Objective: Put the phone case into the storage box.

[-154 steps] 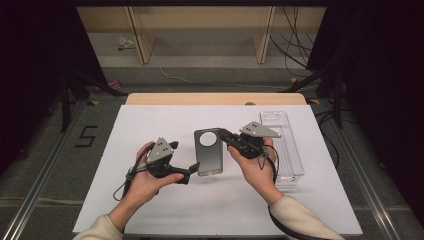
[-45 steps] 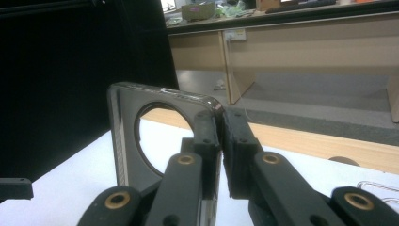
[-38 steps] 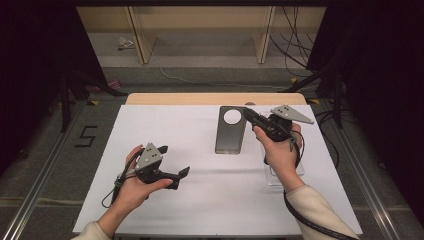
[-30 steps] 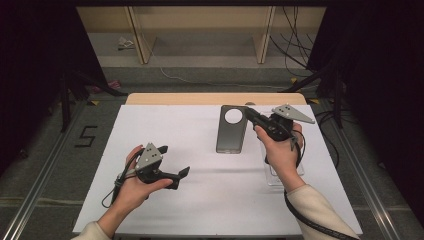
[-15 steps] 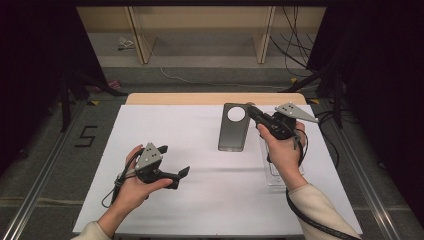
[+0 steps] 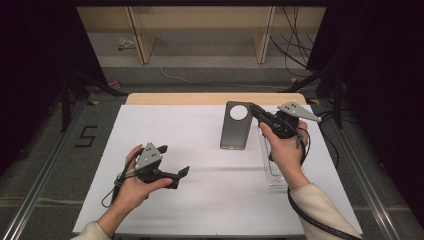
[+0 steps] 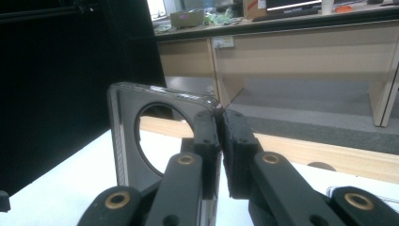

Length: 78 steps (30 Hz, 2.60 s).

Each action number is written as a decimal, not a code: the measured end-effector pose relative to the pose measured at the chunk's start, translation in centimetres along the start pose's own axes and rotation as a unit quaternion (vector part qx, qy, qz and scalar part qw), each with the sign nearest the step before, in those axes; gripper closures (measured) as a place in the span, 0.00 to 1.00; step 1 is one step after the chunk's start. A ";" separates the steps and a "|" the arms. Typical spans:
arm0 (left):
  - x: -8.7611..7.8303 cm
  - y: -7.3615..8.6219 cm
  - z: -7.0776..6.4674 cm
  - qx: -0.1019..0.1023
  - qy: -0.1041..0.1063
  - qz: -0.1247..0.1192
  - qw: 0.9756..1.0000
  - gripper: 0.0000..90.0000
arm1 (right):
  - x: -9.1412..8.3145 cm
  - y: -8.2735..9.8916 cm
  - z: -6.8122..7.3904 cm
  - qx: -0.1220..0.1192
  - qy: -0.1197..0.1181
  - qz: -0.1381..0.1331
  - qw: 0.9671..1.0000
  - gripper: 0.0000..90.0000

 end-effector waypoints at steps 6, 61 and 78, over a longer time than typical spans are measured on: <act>0.0 0.0 0.0 0.000 0.000 0.000 1.000 0.00 | -0.1 -0.1 -0.2 -0.001 0.002 -0.002 1.000 0.95; -0.4 0.0 0.5 0.001 -0.005 -0.001 1.000 0.00 | -0.4 -1.0 -1.7 -0.009 0.021 -0.012 1.000 0.95; -0.9 0.2 0.7 0.003 -0.006 0.002 1.000 0.00 | -0.6 -1.2 -2.3 -0.010 0.029 -0.014 0.999 0.95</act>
Point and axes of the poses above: each handheld gripper's, and its own axes: x roughly forward along the jaws, y roughly out of its underside, z roughly to its left, the point moved 1 cm from there along x, roughly forward along the jaws, and after that the axes turned 14 degrees about -z, right-handed, at the moved point
